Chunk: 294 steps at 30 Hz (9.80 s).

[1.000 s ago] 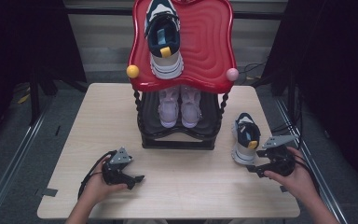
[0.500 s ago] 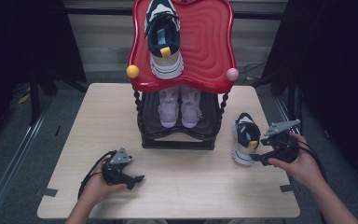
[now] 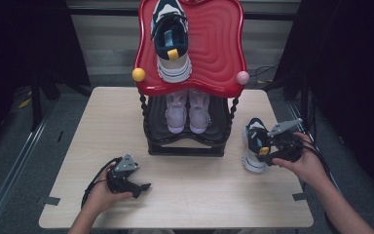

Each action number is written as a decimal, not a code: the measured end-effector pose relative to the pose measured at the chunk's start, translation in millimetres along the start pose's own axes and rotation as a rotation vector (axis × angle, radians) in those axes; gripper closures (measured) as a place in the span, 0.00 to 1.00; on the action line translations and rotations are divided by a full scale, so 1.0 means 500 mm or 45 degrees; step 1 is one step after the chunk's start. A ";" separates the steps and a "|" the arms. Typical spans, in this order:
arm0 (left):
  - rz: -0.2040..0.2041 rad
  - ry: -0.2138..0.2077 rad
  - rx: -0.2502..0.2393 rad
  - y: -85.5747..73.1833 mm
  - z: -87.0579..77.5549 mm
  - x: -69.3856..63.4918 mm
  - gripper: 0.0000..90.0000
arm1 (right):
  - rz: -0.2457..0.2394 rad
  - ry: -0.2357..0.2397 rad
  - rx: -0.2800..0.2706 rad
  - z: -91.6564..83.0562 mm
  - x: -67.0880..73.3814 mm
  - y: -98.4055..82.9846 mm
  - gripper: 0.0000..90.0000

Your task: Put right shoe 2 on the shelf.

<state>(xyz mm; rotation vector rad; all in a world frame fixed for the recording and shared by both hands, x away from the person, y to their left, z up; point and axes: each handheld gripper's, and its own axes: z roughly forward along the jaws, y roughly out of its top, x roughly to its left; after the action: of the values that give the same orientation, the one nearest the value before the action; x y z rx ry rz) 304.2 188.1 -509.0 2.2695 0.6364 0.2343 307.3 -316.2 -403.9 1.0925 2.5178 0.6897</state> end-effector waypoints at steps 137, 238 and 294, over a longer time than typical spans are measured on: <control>0.002 -0.006 0.000 -0.001 -0.001 -0.001 0.09 | -0.461 0.395 0.680 0.073 0.112 0.080 0.77; 0.004 -0.012 0.000 -0.002 -0.002 -0.001 0.09 | -0.661 0.250 0.603 -0.337 0.064 0.375 0.80; 0.008 -0.015 -0.003 -0.002 -0.002 -0.001 0.09 | -1.013 -0.048 0.506 -0.335 0.168 0.669 0.81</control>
<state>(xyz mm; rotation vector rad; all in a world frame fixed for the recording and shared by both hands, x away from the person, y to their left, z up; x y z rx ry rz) 303.1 189.2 -509.2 2.2694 0.6227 0.2249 374.5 -106.5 -90.3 0.1145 2.7859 -0.0515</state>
